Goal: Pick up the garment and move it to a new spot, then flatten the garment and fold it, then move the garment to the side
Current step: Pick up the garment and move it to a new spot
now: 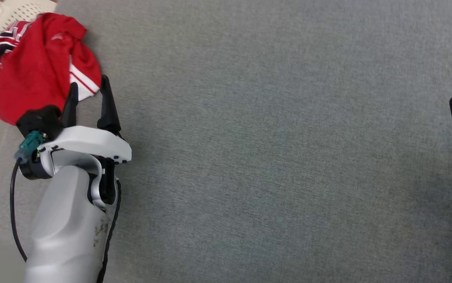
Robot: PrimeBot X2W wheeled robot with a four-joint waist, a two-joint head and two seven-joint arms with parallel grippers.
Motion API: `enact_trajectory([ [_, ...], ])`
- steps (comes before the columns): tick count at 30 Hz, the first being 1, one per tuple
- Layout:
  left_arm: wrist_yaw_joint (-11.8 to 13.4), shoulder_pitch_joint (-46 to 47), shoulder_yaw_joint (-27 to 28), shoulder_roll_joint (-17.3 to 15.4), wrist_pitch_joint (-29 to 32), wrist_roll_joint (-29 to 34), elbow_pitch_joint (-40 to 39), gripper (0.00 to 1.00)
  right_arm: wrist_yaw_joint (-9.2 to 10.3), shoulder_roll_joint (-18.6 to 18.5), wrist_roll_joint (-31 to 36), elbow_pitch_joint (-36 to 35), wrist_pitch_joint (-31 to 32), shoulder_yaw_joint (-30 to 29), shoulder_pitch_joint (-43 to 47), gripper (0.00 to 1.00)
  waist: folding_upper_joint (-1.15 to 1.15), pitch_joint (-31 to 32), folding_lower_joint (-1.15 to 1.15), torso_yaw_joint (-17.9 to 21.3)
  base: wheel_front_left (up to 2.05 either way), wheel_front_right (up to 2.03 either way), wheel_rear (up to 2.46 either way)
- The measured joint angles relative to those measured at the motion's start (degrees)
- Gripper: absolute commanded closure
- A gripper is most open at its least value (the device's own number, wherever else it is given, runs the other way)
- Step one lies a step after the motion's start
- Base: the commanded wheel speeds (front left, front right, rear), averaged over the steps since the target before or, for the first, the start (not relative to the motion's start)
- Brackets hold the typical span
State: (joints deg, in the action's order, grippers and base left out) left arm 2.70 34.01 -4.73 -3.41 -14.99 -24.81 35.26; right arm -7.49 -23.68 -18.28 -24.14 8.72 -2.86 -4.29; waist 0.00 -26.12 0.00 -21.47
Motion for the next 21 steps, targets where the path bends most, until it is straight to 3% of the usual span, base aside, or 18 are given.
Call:
enact_trajectory([
  [7, -2.7, 8.3, 6.2, -0.3, -0.1, -0.6, 14.3, 0.00, 0.00, -1.6, -0.9, 0.8, -1.3, -0.1, -2.1, 0.00, 0.00, -7.6, 0.00, 4.1, 0.00, 0.00, 0.00],
  [13, -2.6, 13.1, 9.6, -2.3, -0.7, -0.4, 21.0, 0.00, 0.00, -2.0, -1.3, 1.8, -2.3, -0.2, -2.8, 0.00, 0.00, -9.7, 0.00, 6.5, 0.00, 0.00, 0.00],
  [14, -2.5, 13.4, 10.2, -2.4, -0.7, -0.4, 21.4, 0.07, 0.00, -2.0, -1.3, 2.0, -2.4, -0.2, -2.8, 0.00, 0.00, -9.7, 0.00, 6.6, 0.00, 0.00, 0.00],
  [15, -2.5, 13.6, 10.3, -2.5, -0.7, -0.2, 22.0, 0.35, 0.00, -1.9, -1.3, 2.2, -2.5, -0.2, -2.8, 0.00, 0.00, -9.7, 0.00, 6.5, 0.00, 0.00, 0.00],
  [16, -2.5, 13.9, 10.6, -2.5, -0.7, 0.0, 22.6, 0.53, 0.00, -1.8, -1.4, 2.3, -2.5, -0.2, -2.8, 0.00, 0.00, -9.5, 0.00, 6.5, 0.00, 0.00, 0.00],
  [17, -2.5, 14.0, 11.1, -2.7, -0.7, 0.3, 23.1, 1.00, 0.00, -1.8, -1.5, 2.6, -2.7, -0.2, -2.8, 0.00, 0.00, -9.3, 0.00, 6.4, 0.00, 0.00, 0.00],
  [21, -2.0, 13.3, 12.1, -2.9, -0.6, 2.0, 22.3, 1.00, 0.00, -1.5, -1.8, 2.8, -2.7, -0.2, -2.8, 0.00, 0.00, -8.9, 0.00, 6.2, 0.00, 0.00, 0.00],
])
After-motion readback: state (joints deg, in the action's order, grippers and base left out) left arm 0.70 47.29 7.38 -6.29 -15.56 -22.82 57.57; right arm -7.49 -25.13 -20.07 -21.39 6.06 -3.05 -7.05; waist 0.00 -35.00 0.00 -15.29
